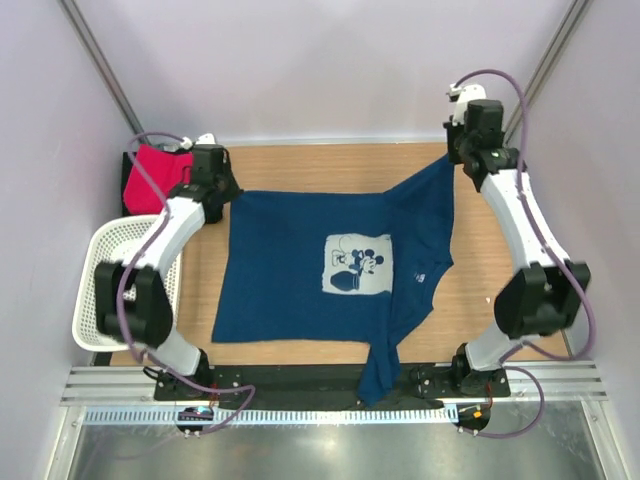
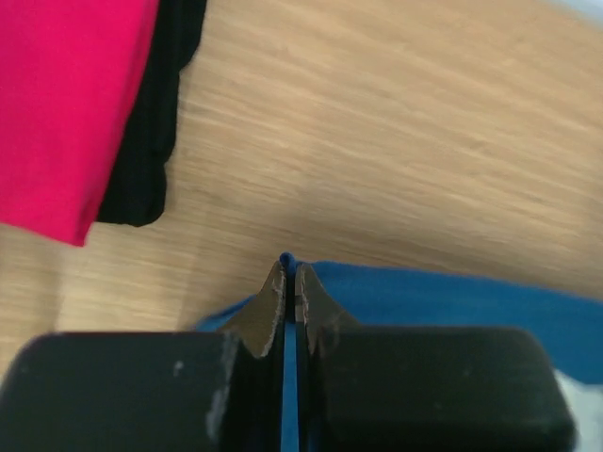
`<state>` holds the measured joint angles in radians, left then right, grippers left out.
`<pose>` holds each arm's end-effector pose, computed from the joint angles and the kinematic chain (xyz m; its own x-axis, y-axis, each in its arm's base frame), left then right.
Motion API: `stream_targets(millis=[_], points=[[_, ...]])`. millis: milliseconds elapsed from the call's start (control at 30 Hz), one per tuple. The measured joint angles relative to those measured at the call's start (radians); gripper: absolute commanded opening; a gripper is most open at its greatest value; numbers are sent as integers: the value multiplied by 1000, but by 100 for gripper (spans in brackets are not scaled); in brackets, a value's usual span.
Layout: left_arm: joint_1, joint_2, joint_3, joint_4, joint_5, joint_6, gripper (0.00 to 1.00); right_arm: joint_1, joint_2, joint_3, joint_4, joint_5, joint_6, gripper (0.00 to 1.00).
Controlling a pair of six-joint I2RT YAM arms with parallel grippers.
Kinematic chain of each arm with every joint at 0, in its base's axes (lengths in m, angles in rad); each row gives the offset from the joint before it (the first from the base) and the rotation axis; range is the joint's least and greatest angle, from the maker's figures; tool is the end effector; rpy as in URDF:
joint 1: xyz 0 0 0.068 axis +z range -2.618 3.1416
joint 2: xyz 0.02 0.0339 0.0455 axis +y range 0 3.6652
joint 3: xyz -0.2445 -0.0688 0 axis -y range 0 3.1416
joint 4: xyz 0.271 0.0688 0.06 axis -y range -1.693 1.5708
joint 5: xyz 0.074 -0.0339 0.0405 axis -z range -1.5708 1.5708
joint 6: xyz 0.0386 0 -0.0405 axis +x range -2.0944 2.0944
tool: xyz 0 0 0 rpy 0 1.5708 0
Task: Fold and stack the t-shirts
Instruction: Flatten the tshirt out
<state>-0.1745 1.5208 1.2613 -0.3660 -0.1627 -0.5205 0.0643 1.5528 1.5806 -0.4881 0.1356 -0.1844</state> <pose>0.3713 -0.0591 0.2805 -0.5211 -0.4064 -0.7505 -0.2503 0.9134 -0.3209 0.3849 0.0196 0.3756 -0.4463 -0.2108 -0.8697 -0.0251 0.9744 -0.2233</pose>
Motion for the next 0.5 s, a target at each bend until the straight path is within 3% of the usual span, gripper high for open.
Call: stream_targets(millis=[267, 400, 500], points=[[0, 479, 266, 87, 4, 35, 0, 0, 421, 168, 148, 8, -24, 1], [1, 580, 410, 79, 6, 56, 0, 0, 573, 343, 148, 7, -18, 1], [2, 583, 478, 63, 32, 66, 0, 0, 594, 431, 131, 14, -9, 1]])
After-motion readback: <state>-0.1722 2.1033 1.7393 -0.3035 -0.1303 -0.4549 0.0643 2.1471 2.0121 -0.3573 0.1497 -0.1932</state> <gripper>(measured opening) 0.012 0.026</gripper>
